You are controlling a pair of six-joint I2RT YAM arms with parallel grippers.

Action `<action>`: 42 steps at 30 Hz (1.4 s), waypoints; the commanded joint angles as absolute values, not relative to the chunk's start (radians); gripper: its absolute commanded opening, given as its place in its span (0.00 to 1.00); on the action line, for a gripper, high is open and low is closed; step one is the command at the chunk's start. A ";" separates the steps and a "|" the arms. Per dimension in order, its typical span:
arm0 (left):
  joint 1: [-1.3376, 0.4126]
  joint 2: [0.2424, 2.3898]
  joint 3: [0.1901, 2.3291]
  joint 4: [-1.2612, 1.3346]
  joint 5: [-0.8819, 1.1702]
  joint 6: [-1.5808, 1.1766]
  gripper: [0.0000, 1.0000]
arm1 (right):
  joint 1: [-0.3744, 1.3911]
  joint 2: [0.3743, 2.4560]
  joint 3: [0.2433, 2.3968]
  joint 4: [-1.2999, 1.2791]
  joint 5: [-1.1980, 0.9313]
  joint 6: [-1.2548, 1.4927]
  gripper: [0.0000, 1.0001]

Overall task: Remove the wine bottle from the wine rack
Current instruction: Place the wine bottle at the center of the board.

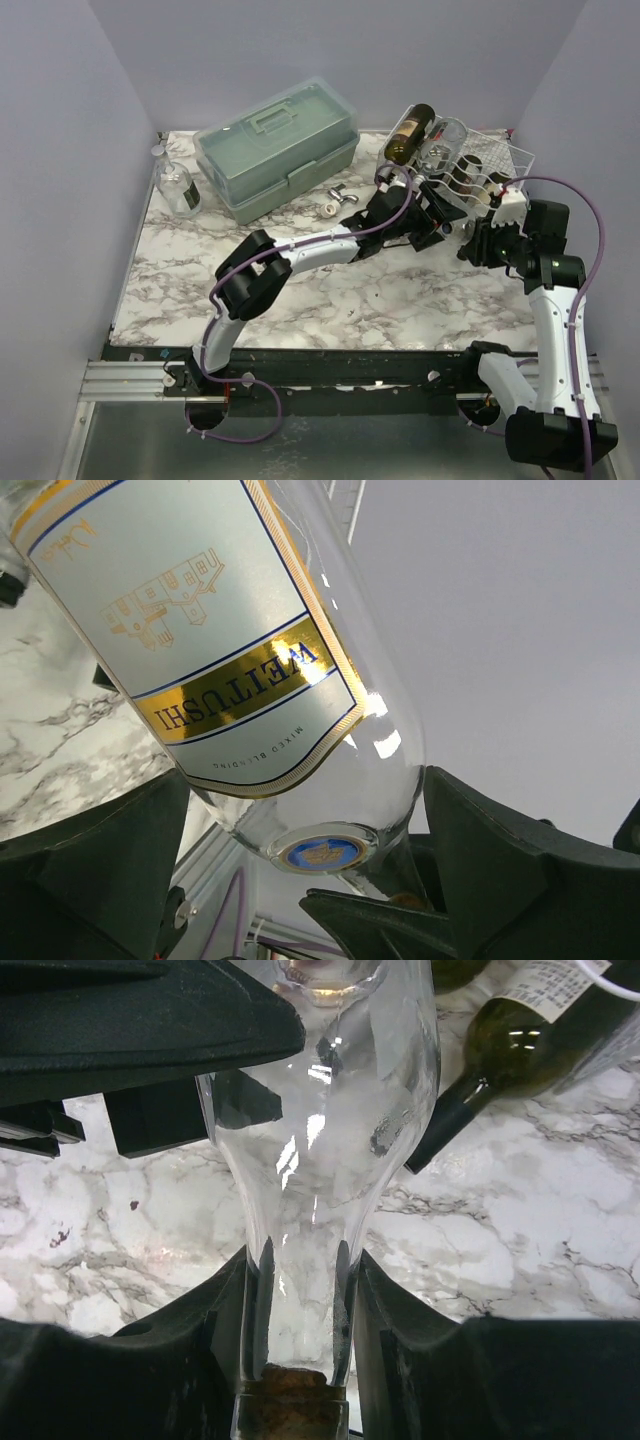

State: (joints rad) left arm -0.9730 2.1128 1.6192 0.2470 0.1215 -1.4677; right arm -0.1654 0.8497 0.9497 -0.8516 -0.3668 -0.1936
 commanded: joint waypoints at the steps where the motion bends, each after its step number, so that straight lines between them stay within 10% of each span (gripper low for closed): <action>1: -0.977 2.037 1.551 0.364 0.017 -1.425 0.95 | -0.152 0.864 1.030 -0.877 -0.625 -0.285 0.00; 42: -1.022 1.915 1.214 0.434 -0.101 -1.692 0.99 | -0.041 1.098 1.069 -1.078 -0.739 -0.647 0.00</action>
